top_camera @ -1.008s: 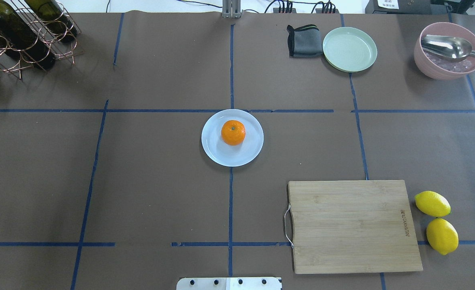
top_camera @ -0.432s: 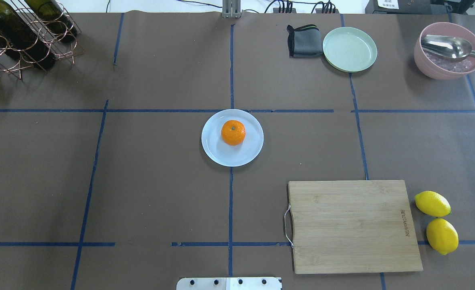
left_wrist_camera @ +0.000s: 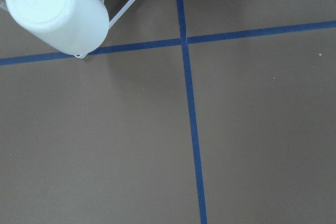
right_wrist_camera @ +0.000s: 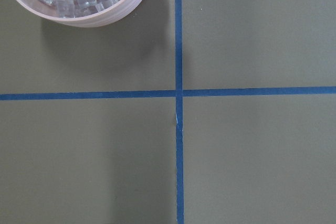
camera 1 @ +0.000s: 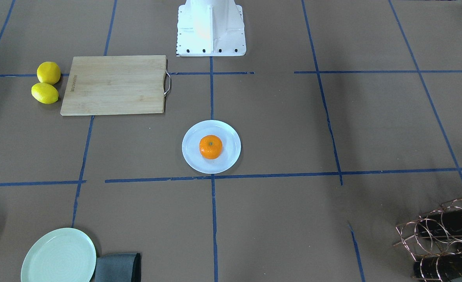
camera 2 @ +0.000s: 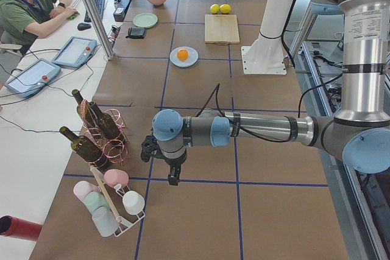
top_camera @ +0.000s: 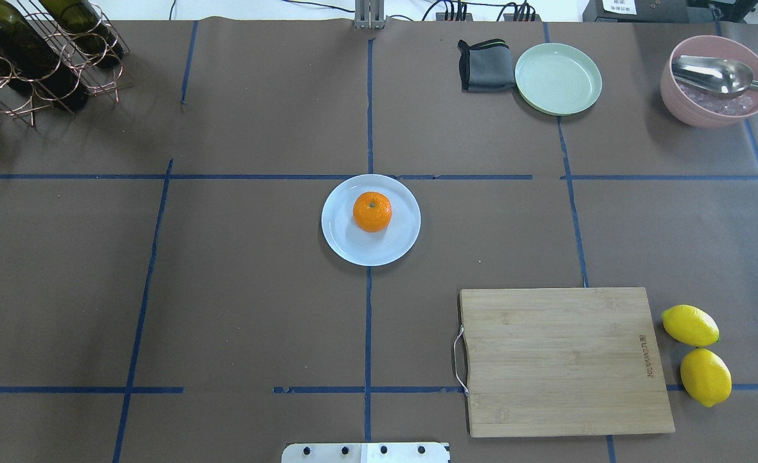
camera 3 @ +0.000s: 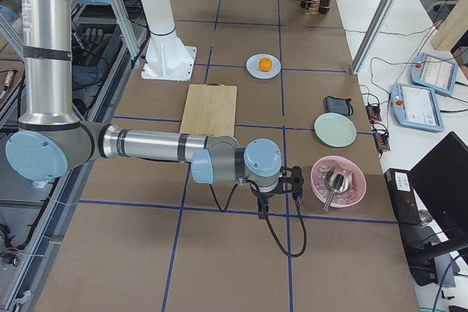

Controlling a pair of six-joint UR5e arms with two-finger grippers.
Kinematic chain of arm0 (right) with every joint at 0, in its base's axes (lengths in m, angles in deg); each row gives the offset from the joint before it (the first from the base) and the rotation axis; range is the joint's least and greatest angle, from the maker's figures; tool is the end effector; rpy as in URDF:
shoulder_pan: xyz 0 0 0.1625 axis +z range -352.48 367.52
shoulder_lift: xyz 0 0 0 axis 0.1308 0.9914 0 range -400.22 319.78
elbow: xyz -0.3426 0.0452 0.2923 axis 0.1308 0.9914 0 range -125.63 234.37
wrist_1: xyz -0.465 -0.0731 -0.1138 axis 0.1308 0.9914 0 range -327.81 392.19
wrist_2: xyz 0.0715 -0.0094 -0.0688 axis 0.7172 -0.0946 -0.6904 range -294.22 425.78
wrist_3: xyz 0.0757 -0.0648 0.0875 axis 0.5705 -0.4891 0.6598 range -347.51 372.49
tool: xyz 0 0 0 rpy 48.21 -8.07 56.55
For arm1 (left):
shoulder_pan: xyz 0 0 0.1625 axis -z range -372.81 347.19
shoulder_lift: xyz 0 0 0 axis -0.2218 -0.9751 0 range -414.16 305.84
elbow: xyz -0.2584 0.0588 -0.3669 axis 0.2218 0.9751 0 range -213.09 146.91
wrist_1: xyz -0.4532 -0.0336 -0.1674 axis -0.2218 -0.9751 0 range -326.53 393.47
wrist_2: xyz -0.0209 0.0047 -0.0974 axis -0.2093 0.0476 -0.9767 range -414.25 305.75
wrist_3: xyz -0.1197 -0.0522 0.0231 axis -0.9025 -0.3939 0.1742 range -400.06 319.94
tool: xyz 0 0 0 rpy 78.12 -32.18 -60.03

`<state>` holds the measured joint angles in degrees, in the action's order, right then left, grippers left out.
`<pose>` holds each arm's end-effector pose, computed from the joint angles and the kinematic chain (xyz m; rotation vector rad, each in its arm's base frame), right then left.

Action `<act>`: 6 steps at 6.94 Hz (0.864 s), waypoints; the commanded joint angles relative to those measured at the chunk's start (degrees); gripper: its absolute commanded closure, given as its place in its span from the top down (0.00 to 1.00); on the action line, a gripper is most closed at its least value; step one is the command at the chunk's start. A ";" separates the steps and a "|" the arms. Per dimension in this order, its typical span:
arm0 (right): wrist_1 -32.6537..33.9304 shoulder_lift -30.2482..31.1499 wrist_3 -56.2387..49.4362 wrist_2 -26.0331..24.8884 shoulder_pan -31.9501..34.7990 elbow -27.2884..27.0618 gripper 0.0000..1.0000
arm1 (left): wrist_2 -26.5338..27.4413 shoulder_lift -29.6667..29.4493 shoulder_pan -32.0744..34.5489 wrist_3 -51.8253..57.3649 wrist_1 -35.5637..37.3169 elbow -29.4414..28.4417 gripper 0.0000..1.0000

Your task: Pick orange to plate

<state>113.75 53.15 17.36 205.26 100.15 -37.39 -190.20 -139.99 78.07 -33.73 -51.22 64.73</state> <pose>0.0576 -0.5459 0.7012 0.0948 -0.8646 0.0710 -0.0462 -0.5281 0.6793 0.0230 0.8023 0.0782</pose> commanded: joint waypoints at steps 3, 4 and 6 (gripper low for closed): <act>-0.35 0.15 0.05 -0.08 0.00 0.09 1.00 | -0.01 -0.13 0.00 -0.71 -0.13 -0.08 1.00; -0.44 0.23 0.05 -0.08 0.00 0.09 1.00 | -0.01 -0.13 0.00 -0.71 -0.13 0.01 1.00; -0.44 0.32 0.05 -0.08 0.00 0.09 1.00 | -0.01 -0.13 0.00 -0.71 -0.13 -0.08 1.00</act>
<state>113.30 53.39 17.37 205.18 100.15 -37.30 -190.22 -140.12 78.07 -34.43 -51.35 64.71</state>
